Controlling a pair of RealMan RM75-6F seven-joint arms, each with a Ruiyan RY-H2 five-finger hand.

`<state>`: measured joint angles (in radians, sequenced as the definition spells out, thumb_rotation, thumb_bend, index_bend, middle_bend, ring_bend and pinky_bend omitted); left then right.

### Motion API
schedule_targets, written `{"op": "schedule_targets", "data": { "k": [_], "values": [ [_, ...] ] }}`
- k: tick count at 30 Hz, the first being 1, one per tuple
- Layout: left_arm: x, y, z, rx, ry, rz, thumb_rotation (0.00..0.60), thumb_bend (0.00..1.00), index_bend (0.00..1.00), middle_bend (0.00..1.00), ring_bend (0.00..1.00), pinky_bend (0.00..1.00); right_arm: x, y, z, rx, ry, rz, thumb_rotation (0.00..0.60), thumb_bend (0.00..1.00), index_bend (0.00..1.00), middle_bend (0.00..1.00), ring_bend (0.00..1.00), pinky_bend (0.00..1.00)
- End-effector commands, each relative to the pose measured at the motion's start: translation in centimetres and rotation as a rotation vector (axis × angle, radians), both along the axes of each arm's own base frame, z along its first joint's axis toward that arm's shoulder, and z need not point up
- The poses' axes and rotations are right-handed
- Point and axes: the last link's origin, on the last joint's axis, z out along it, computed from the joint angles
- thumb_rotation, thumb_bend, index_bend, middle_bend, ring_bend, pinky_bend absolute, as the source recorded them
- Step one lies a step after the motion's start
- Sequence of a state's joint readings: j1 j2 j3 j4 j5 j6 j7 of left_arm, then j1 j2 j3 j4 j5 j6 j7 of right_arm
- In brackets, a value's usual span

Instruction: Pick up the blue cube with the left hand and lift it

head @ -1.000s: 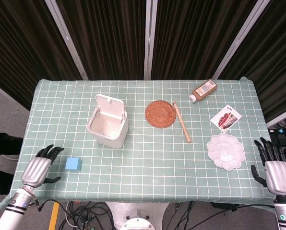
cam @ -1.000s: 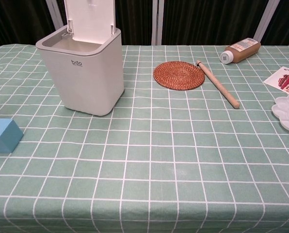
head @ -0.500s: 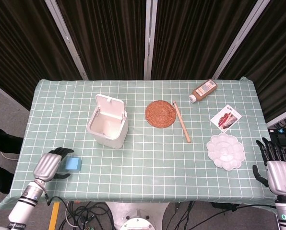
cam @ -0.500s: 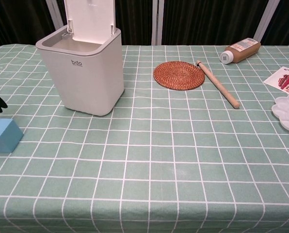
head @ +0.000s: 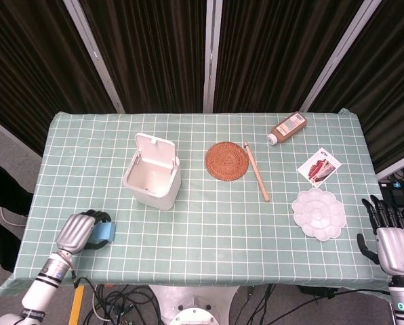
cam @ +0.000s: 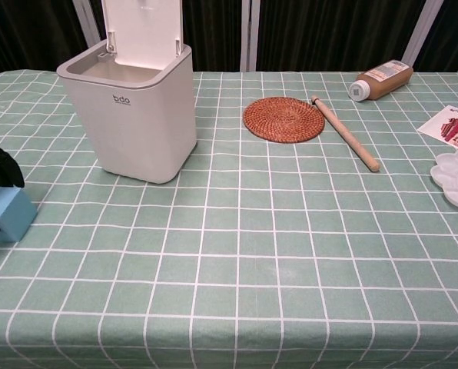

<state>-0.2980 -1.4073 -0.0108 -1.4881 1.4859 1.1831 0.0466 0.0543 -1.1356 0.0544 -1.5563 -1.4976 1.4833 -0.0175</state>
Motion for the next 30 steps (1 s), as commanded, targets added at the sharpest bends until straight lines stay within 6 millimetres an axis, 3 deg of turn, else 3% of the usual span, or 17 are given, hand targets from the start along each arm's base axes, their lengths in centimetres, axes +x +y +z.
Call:
{"op": "schedule_targets", "data": {
  "k": [1,6,9,13,16,20,25,30],
  "values": [
    [0.1,0.1,0.0,0.015,-0.007,-0.003,0.600,0.21,0.46,0.50,0.42,0.57,0.0,0.0,0.0,-0.001,0.000,0.000,0.600,0.37,0.00,0.00,0.00,0.00],
    [0.3,0.0,0.2,0.049,-0.013,-0.012,0.600,0.27,0.53,0.57,0.48,0.62,-0.1,0.0,0.1,-0.001,0.000,-0.003,0.600,0.37,0.00,0.00,0.00,0.00],
    [0.5,-0.3,1.3,0.090,-0.022,-0.016,0.600,0.28,0.54,0.57,0.48,0.63,-0.1,0.0,0.1,-0.002,0.000,-0.004,0.600,0.37,0.00,0.00,0.00,0.00],
    [1.4,0.2,5.1,0.211,-0.058,-0.028,0.600,0.28,0.54,0.57,0.48,0.63,0.0,0.0,0.1,-0.001,0.004,-0.003,0.600,0.37,0.00,0.00,0.00,0.00],
    [3.3,1.6,8.5,0.298,-0.077,-0.077,0.600,0.28,0.54,0.57,0.48,0.63,0.0,-0.1,0.0,0.000,0.000,-0.004,0.600,0.37,0.00,0.00,0.00,0.00],
    [6.2,3.4,11.0,0.328,-0.083,-0.156,0.600,0.28,0.53,0.57,0.48,0.63,0.1,0.0,-0.1,0.003,0.001,0.000,0.600,0.37,0.00,0.00,0.00,0.00],
    [9.3,5.9,12.0,0.358,-0.040,-0.255,0.600,0.28,0.53,0.57,0.48,0.63,-0.1,-0.1,-0.2,0.004,-0.001,-0.010,0.600,0.37,0.00,0.00,0.00,0.00],
    [12.5,7.7,10.8,0.323,-0.044,-0.340,0.600,0.28,0.52,0.57,0.48,0.63,-0.5,-0.1,-0.3,0.006,-0.004,-0.023,0.600,0.37,0.00,0.00,0.00,0.00]
  ]
}}
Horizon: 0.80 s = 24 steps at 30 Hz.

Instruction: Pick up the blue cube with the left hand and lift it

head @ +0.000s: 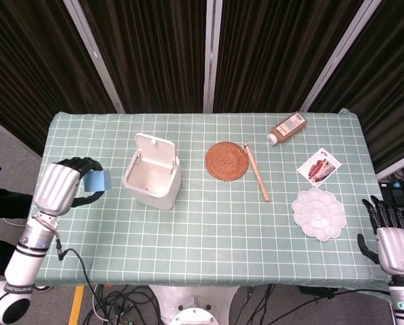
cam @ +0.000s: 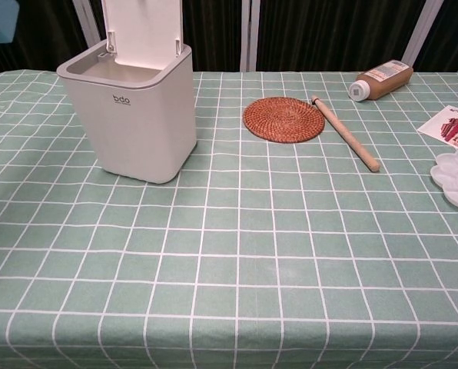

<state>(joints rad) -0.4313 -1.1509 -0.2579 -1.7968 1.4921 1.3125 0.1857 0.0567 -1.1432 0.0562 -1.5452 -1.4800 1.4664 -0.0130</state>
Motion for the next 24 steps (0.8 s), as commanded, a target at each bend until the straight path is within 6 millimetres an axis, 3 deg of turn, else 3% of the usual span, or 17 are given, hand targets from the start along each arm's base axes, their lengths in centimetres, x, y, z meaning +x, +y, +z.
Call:
{"op": "schedule_targets", "data": {
  "k": [1,5,11,17,24],
  "values": [
    [2.4,1.2,-1.0,-0.032,-0.005,-0.052,0.600,0.28,0.52,0.57,0.48,0.63,-0.1,0.0,-0.1,0.002,-0.001,-0.004,0.600,0.37,0.00,0.00,0.00,0.00],
    [4.4,3.0,-2.2,-0.059,-0.047,-0.079,0.600,0.27,0.52,0.56,0.48,0.63,-0.3,0.0,-0.2,0.007,-0.004,-0.006,0.600,0.37,0.00,0.00,0.00,0.00],
    [5.3,5.4,-4.3,-0.104,-0.047,-0.063,0.600,0.25,0.49,0.54,0.47,0.63,-0.5,0.0,-0.2,0.007,-0.010,-0.010,0.600,0.37,0.00,0.00,0.00,0.00],
    [5.4,5.3,-4.9,-0.113,-0.081,-0.103,0.600,0.01,0.14,0.33,0.38,0.57,-0.9,-0.1,-0.2,0.000,-0.022,-0.013,0.600,0.37,0.00,0.00,0.00,0.00],
    [5.5,5.1,-4.6,-0.094,-0.141,-0.127,0.600,0.00,0.05,0.18,0.23,0.44,-1.0,-0.3,-0.6,0.005,-0.023,-0.020,0.600,0.37,0.00,0.00,0.00,0.00]
  ]
}}
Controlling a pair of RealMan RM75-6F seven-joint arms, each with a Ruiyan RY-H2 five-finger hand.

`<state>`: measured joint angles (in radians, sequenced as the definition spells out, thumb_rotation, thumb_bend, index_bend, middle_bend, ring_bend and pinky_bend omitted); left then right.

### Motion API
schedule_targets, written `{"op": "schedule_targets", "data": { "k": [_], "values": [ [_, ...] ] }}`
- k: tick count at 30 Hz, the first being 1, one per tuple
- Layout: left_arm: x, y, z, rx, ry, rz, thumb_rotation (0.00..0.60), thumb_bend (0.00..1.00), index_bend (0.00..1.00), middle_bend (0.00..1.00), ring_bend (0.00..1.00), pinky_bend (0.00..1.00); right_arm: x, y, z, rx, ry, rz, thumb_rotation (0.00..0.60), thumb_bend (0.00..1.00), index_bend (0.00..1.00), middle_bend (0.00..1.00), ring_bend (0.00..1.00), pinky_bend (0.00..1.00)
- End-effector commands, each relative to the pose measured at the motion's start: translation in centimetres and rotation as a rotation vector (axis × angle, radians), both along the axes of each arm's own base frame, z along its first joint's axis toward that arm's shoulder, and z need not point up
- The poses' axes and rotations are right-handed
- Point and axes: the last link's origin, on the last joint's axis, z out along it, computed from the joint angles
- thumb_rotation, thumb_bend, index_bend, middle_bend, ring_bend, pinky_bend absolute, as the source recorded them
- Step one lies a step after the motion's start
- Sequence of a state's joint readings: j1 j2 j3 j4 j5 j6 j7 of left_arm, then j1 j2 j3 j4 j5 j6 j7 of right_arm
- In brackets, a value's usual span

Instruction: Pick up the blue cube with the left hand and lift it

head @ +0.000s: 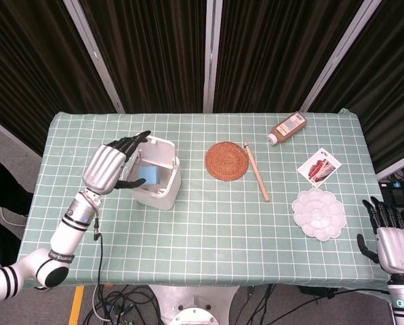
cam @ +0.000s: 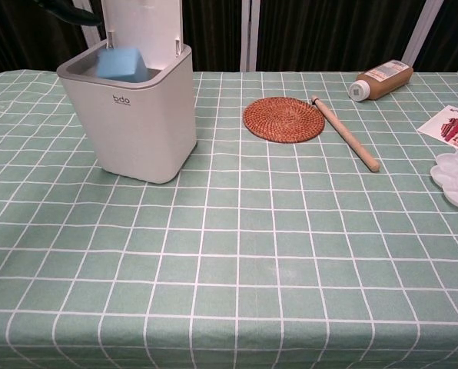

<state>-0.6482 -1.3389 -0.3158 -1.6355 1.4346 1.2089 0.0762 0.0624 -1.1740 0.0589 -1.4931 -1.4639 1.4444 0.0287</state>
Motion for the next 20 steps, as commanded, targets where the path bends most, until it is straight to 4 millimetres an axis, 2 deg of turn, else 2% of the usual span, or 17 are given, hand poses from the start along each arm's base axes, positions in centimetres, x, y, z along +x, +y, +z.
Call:
{"op": "schedule_targets", "data": {
  "k": [1,3,6,9,11,14,17,20],
  "values": [
    [-0.2,-0.3,0.1,0.006,-0.001,-0.006,0.600,0.00,0.05,0.18,0.23,0.44,0.0,0.0,0.0,-0.001,0.000,0.001,0.600,0.37,0.00,0.00,0.00,0.00],
    [-0.6,-0.6,0.4,0.016,0.017,-0.001,0.600,0.00,0.05,0.18,0.23,0.42,0.1,-0.1,0.1,-0.004,0.000,0.002,0.600,0.37,0.00,0.00,0.00,0.00],
    [-2.3,-1.7,1.6,0.046,0.041,0.040,0.600,0.00,0.05,0.18,0.23,0.39,0.1,0.0,0.2,-0.009,-0.001,0.002,0.600,0.37,0.00,0.00,0.00,0.00],
    [-5.8,-4.1,2.7,0.072,0.089,0.131,0.600,0.00,0.07,0.18,0.22,0.37,0.0,0.1,0.3,-0.012,-0.005,0.000,0.600,0.37,0.00,0.00,0.00,0.00],
    [-8.9,-6.4,3.2,0.078,0.169,0.202,0.600,0.00,0.07,0.18,0.21,0.35,0.2,0.0,0.5,-0.017,-0.009,0.004,0.600,0.37,0.00,0.00,0.00,0.00],
    [-13.4,-9.9,3.4,0.121,0.368,0.291,0.600,0.00,0.08,0.18,0.16,0.31,0.4,-0.1,0.5,-0.020,-0.012,0.016,0.600,0.37,0.00,0.00,0.00,0.00],
    [-16.6,-13.1,2.7,0.099,0.485,0.389,0.600,0.00,0.11,0.17,0.11,0.26,0.6,0.0,0.3,-0.009,-0.010,0.022,0.600,0.37,0.00,0.00,0.00,0.00],
    [-18.5,-14.8,2.4,0.082,0.510,0.467,0.600,0.00,0.14,0.14,0.07,0.21,0.7,0.0,0.1,-0.006,-0.009,0.028,0.600,0.37,0.00,0.00,0.00,0.00]
  ]
}}
